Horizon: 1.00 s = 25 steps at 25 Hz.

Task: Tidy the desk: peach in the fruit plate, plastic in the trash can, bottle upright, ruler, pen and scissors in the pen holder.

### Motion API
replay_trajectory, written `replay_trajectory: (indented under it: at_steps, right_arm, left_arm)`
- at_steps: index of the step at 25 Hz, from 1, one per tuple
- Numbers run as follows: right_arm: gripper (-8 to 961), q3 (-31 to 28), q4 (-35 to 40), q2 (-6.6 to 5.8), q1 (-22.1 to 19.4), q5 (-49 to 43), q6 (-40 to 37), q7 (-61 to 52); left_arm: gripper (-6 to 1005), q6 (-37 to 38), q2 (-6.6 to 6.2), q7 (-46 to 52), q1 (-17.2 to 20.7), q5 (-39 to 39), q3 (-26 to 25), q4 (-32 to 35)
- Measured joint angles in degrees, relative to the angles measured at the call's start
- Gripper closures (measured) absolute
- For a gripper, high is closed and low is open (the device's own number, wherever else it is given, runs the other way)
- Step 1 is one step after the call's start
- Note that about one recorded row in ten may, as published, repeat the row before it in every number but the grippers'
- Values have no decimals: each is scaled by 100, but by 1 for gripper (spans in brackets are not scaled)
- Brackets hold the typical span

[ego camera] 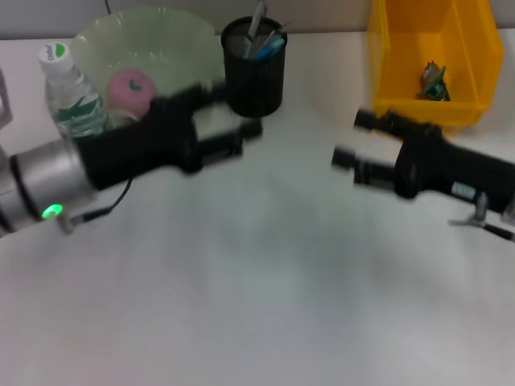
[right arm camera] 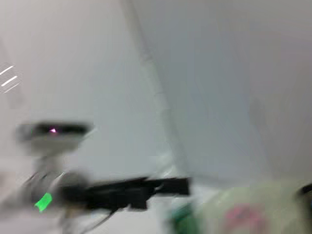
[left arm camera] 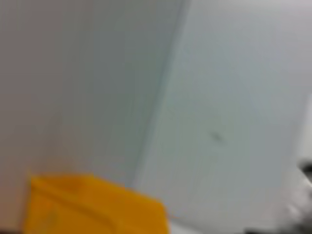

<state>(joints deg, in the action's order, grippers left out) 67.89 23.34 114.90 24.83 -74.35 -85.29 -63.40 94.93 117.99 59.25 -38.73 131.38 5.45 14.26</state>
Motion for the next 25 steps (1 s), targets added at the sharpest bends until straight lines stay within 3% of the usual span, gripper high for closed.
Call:
replay_trajectory:
  at_steps: [1, 3, 5, 8, 25]
  right_arm:
    - [188, 0, 0, 0, 0, 0, 0, 0]
    - [154, -7, -6, -118, 142, -758, -243, -109]
    - [120, -89, 5, -185, 274, -1611, -337, -210]
    - [124, -163, 11, -193, 305, -1932, -310, -211]
    - [124, -162, 127, -152, 384, -1973, -166, -183]
  left_arm:
    - [194, 0, 0, 0, 0, 0, 0, 0]
    - [194, 192, -4, 180, 73, 49, 450, 276]
    - [194, 323, -11, 487, 204, 61, 1329, 633]
    - [194, 307, -17, 678, 252, 72, 1718, 761]
    - [194, 387, -75, 710, 417, 93, 2133, 802]
